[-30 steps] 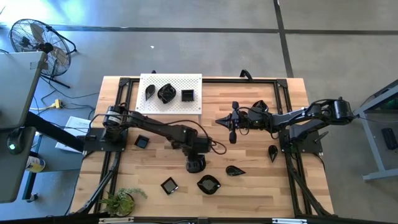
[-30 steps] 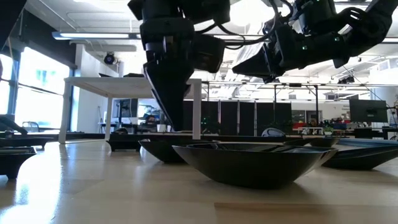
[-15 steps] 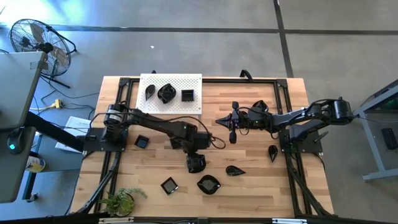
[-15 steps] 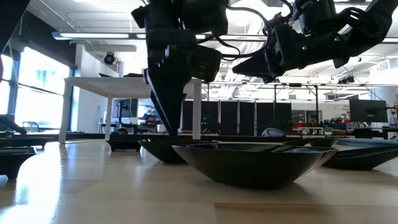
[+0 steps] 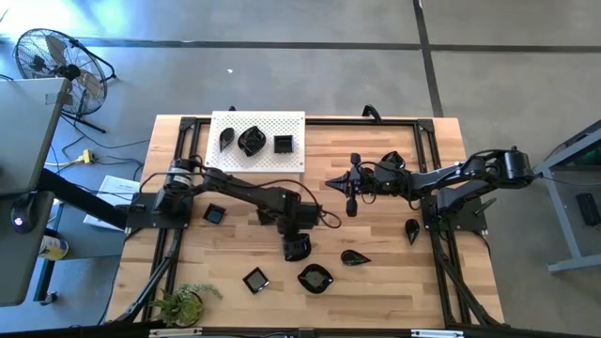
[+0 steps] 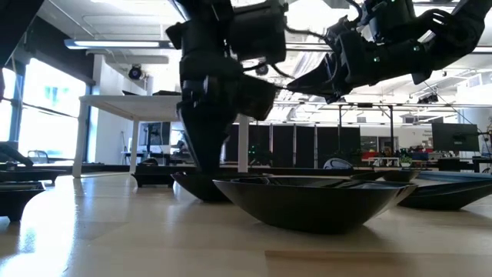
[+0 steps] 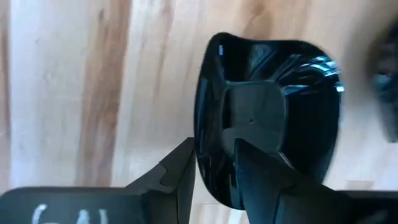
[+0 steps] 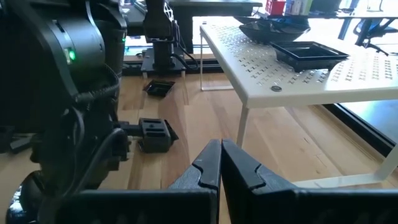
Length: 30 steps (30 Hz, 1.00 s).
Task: Pick & Place Mini shaped plates
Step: Stack the leaf-shaped plate on top of the leaf-shaped plate on the shelf
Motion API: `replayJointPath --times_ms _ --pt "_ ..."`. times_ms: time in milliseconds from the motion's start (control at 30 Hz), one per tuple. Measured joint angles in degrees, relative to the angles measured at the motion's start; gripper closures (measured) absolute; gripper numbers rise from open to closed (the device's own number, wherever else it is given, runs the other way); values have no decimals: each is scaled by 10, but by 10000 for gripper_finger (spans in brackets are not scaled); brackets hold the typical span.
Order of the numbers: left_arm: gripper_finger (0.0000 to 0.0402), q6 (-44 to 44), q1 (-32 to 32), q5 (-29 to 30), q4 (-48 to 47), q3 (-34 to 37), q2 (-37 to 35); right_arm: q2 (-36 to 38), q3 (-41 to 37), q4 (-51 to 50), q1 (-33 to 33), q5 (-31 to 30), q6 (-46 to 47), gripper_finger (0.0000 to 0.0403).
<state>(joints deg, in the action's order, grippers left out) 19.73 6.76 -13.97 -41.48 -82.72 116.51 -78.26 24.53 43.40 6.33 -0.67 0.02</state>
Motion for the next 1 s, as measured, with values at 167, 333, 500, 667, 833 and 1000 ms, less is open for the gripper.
replayJointPath --times_ms 167,333,500,667,833,1000 --pt "315 -4 0 -22 7 0 0 0 0 -1 0 0 0 402" --pt "368 -10 0 -20 -1 0 0 0 0 -3 0 0 0 402" --pt "396 -11 -6 -12 1 0 0 0 0 -3 0 0 0 402" --pt "399 0 -19 -33 -11 0 -19 0 0 -3 0 0 0 402" --pt "400 2 -28 -48 -31 -1 -56 0 0 -3 0 0 0 402" --pt "400 15 -47 -59 -72 -1 -124 0 0 -3 0 0 0 402"
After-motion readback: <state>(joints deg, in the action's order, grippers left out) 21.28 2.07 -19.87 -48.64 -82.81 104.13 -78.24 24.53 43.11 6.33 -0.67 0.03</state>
